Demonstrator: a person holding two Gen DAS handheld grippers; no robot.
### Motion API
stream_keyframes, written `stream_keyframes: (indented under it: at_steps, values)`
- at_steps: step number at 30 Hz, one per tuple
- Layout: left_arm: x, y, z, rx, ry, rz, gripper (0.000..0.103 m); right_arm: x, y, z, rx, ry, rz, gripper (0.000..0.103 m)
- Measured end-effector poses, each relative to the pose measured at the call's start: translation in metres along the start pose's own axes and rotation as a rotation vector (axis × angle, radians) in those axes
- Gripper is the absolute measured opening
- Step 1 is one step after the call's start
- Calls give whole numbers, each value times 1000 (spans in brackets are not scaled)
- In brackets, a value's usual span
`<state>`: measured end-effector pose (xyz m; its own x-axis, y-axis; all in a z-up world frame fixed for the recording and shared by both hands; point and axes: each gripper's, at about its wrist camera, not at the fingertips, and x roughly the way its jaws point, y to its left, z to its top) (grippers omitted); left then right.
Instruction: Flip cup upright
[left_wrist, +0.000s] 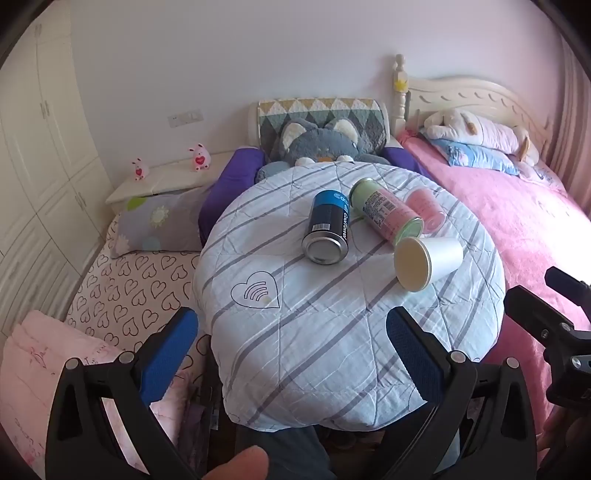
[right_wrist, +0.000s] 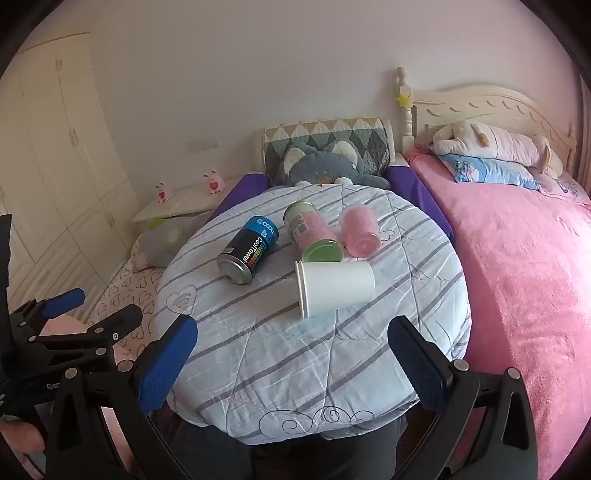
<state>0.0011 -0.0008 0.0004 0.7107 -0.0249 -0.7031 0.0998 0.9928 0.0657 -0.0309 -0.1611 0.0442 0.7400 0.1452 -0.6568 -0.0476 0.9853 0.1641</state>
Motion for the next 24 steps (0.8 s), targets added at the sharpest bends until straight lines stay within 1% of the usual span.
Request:
stream_keyframes:
  at_steps: [1,2,3,5,7,12,15,24]
  values:
    - [-3,6,0,-25,-12,-1,103,-1,2,-1,-8,-6,-4,103]
    - [-9,6,-3,-20,-38,5,103,-1,3,-1,-8,-7,-1,103]
    - [-11,4,-3,-10,-40,16,103,-2,4,-2,-6,-7,2,103]
    - [-17,6,-5,-19,-53,9,103,-2,7,-3,1,-4,6,103]
    - [-18,6,-6,-23,-46,6,103,-5,5,-6,-1,-17,2,103]
    - [-25,11,-8,-33,-41,4,103,-14,6,4,-2,-22,2,103]
    - [-27,13,-10,-41,-42,10,103,-19,20,-1,-20,-30,-8,103]
    - [-26,21,-13,-60,-37,19,103,-14,25,-2,-32,-26,1,103]
